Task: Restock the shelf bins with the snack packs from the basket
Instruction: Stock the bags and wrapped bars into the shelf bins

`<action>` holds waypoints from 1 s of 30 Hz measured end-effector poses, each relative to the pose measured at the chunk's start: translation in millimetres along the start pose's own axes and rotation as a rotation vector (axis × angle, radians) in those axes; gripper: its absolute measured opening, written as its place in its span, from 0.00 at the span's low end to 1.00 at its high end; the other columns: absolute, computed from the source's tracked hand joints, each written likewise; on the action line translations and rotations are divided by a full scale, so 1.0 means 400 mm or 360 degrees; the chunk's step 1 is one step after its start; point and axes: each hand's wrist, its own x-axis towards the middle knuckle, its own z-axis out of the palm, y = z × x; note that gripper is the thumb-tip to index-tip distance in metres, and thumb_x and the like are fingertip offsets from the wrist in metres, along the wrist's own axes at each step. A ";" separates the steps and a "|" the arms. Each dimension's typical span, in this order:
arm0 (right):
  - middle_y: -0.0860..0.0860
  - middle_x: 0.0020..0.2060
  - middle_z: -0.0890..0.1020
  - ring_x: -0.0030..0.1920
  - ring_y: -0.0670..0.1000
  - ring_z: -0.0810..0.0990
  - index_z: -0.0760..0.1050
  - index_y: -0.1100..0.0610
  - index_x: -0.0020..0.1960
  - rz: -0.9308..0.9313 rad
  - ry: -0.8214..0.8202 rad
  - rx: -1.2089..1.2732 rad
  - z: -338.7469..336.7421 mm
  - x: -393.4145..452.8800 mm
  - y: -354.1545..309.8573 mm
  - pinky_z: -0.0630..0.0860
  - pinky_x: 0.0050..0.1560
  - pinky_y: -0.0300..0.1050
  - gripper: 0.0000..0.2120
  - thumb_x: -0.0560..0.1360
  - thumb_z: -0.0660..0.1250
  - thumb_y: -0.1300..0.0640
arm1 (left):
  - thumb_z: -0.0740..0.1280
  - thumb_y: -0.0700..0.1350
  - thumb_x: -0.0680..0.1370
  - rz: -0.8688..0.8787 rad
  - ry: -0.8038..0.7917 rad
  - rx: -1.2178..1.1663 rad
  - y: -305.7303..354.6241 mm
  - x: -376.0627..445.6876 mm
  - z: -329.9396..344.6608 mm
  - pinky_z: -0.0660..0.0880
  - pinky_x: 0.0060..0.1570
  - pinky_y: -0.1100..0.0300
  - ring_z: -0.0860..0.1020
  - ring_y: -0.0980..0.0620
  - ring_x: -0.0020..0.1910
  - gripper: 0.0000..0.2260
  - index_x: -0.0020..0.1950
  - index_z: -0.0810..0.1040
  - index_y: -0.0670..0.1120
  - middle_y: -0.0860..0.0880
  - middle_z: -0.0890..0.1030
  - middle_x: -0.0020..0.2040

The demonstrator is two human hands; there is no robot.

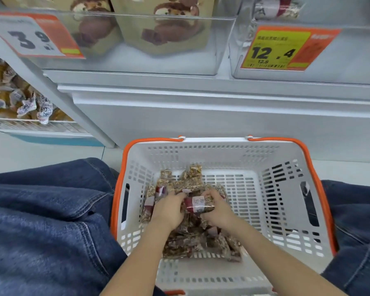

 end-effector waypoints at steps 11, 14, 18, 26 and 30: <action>0.48 0.50 0.80 0.47 0.50 0.81 0.78 0.46 0.51 -0.0370 0.0522 -0.0001 -0.461 -0.332 -0.227 0.75 0.40 0.37 0.12 0.73 0.68 0.62 | 0.71 0.46 0.71 0.0434 0.0531 -0.0303 0.157 -0.117 -0.395 0.75 0.46 0.54 0.78 0.48 0.46 0.11 0.52 0.80 0.47 0.48 0.80 0.46; 0.43 0.41 0.83 0.38 0.44 0.79 0.81 0.54 0.40 -0.0691 0.0818 0.0131 -0.572 -0.478 -0.299 0.71 0.36 0.28 0.09 0.73 0.68 0.65 | 0.72 0.47 0.71 0.0590 0.0722 -0.0321 0.193 -0.179 -0.533 0.72 0.44 0.57 0.75 0.53 0.39 0.15 0.56 0.76 0.55 0.56 0.74 0.42; 0.44 0.33 0.82 0.33 0.45 0.75 0.81 0.51 0.35 -0.0997 0.1305 0.0407 -0.706 -0.556 -0.370 0.71 0.32 0.30 0.14 0.73 0.66 0.67 | 0.73 0.48 0.70 0.0770 0.0916 -0.0233 0.260 -0.225 -0.703 0.70 0.44 0.57 0.74 0.53 0.41 0.13 0.53 0.79 0.52 0.56 0.73 0.38; 0.54 0.38 0.78 0.33 0.51 0.73 0.78 0.54 0.44 -0.0606 0.1277 -0.0005 -0.934 -0.323 -0.537 0.72 0.27 0.34 0.08 0.75 0.65 0.66 | 0.76 0.46 0.68 0.0883 0.0754 -0.0372 0.500 -0.195 -0.998 0.69 0.31 0.68 0.72 0.62 0.27 0.17 0.55 0.79 0.51 0.55 0.77 0.32; 0.58 0.46 0.81 0.40 0.55 0.79 0.77 0.60 0.53 -0.0518 0.1202 -0.0087 -1.011 -0.167 -0.552 0.77 0.34 0.37 0.08 0.75 0.65 0.67 | 0.77 0.46 0.67 0.0689 0.0688 -0.0219 0.618 -0.060 -1.064 0.75 0.41 0.61 0.79 0.54 0.42 0.16 0.53 0.81 0.46 0.51 0.82 0.44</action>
